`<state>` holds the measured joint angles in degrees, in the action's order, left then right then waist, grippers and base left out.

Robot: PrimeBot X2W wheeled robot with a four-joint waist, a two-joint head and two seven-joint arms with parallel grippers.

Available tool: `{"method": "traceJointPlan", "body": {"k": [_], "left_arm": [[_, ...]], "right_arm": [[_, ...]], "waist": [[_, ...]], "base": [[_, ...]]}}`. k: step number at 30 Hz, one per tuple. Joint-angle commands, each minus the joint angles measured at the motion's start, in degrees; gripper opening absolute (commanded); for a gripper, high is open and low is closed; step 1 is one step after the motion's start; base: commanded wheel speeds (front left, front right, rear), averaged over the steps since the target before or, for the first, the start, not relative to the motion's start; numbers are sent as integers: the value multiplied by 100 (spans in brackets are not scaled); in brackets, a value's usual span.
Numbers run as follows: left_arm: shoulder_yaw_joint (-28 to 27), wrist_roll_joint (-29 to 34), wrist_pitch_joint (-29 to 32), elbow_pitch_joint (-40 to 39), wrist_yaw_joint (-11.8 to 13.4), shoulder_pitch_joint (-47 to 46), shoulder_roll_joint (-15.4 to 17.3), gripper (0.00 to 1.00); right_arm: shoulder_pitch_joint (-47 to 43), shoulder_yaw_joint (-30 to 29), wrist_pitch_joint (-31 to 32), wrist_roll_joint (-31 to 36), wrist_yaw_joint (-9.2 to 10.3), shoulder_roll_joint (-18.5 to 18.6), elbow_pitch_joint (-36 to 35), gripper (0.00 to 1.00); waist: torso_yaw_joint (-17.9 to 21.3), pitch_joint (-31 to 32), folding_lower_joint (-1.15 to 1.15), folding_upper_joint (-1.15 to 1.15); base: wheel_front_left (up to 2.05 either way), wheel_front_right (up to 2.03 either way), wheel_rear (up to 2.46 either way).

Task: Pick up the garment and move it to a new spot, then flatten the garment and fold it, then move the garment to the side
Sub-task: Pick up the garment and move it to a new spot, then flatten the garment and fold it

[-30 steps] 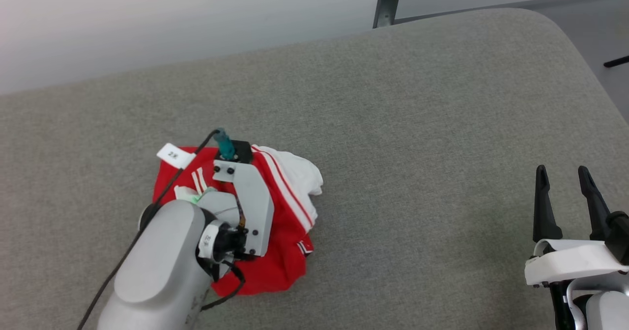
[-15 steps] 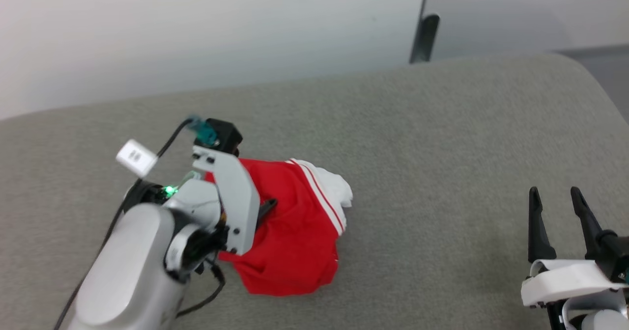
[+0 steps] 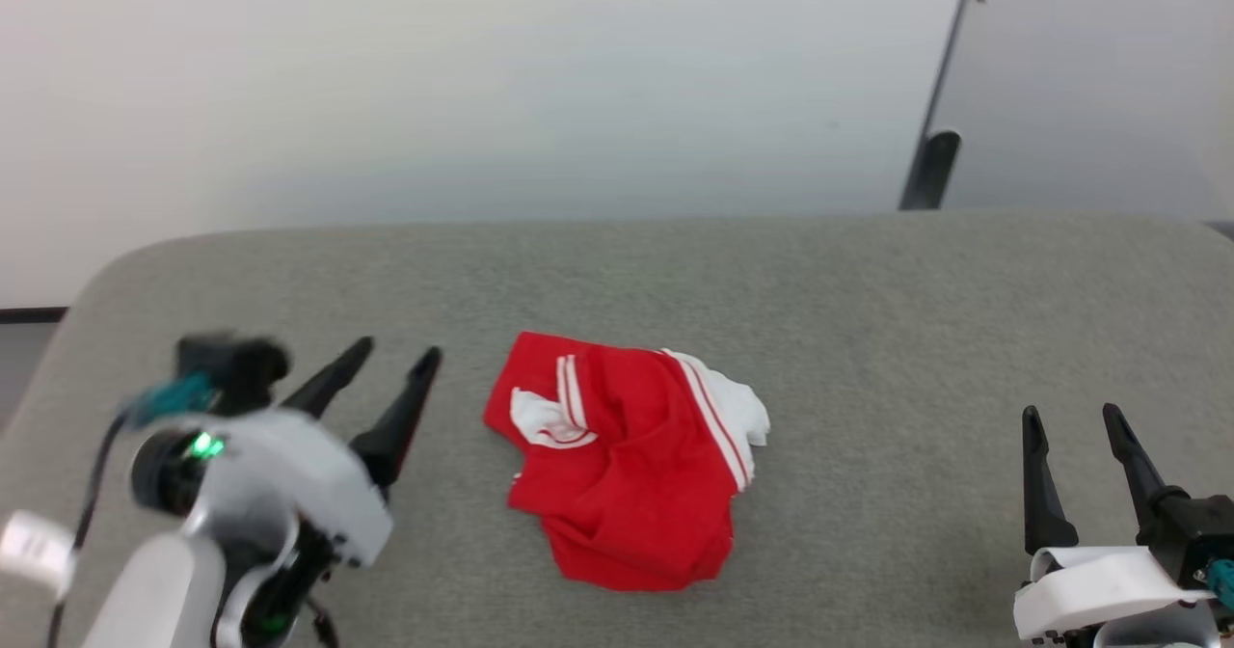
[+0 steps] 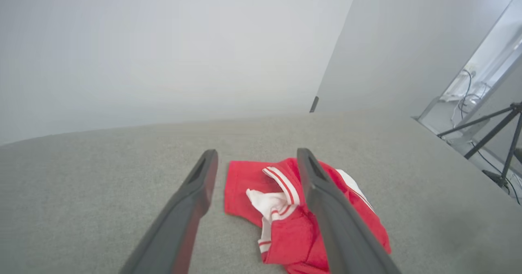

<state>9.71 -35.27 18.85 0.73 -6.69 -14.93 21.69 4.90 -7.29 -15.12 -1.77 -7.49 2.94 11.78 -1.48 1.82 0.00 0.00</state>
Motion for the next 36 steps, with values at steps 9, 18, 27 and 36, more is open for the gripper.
{"method": "traceJointPlan", "body": {"k": [9,18,27,36], "left_arm": [[2,327,-2461,562,-82,814,202,100],[-134,629,-3381,1234,-84,1096,159,100],[-414,663,-3406,1347,-86,1218,39,100],[-624,678,-3400,1345,-87,1123,-29,100]], "right_arm": [[-245,99,-6,361,0,33,-86,100],[-380,13,-6,496,0,86,-159,100],[-483,-156,-6,525,0,65,-202,100],[-504,-74,-6,507,0,34,-197,100]], "waist": [[-430,274,0,0],[-509,320,0,0],[-510,348,0,0],[-668,331,0,0]], "base": [[0,0,0],[0,0,0],[0,0,0],[0,0,0]]}}
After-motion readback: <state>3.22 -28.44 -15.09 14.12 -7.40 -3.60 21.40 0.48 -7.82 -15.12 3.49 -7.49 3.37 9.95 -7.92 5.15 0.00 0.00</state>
